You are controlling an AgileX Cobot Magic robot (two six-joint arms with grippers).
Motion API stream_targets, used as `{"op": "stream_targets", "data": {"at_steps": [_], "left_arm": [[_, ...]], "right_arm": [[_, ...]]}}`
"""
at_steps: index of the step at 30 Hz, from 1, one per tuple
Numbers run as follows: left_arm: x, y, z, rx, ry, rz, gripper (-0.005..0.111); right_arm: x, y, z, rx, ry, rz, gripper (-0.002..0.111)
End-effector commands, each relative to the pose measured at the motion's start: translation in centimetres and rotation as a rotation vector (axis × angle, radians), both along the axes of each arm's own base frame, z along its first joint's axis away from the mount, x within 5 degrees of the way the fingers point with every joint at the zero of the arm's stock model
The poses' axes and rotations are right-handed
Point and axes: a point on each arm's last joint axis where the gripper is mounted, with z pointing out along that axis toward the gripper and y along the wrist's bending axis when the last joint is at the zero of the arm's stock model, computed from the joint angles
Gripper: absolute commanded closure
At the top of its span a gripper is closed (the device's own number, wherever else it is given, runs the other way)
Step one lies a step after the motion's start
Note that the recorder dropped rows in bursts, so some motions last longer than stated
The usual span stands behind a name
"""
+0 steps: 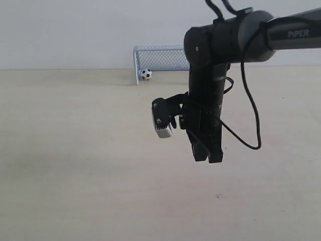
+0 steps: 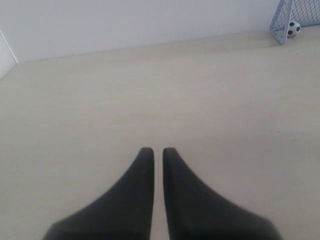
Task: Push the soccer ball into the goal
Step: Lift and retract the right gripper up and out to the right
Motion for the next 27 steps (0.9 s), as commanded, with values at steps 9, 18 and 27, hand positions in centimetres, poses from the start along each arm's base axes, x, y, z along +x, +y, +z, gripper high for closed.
{"op": "stream_targets", "data": {"at_steps": [9, 18, 27], "left_arm": [[0.0, -0.1, 0.1, -0.008, -0.003, -0.006, 0.1], [0.0, -0.1, 0.1, -0.008, -0.003, -0.006, 0.1], [0.0, -0.1, 0.1, -0.008, -0.003, -0.006, 0.1]], "right_arm": [[-0.3, -5.6, 7.0, 0.217, -0.028, -0.166, 0.108], [-1.6, -10.3, 9.2, 0.293, -0.049, -0.273, 0.108], [-4.1, -12.7, 11.0, 0.343, -0.082, -0.322, 0.108]]}}
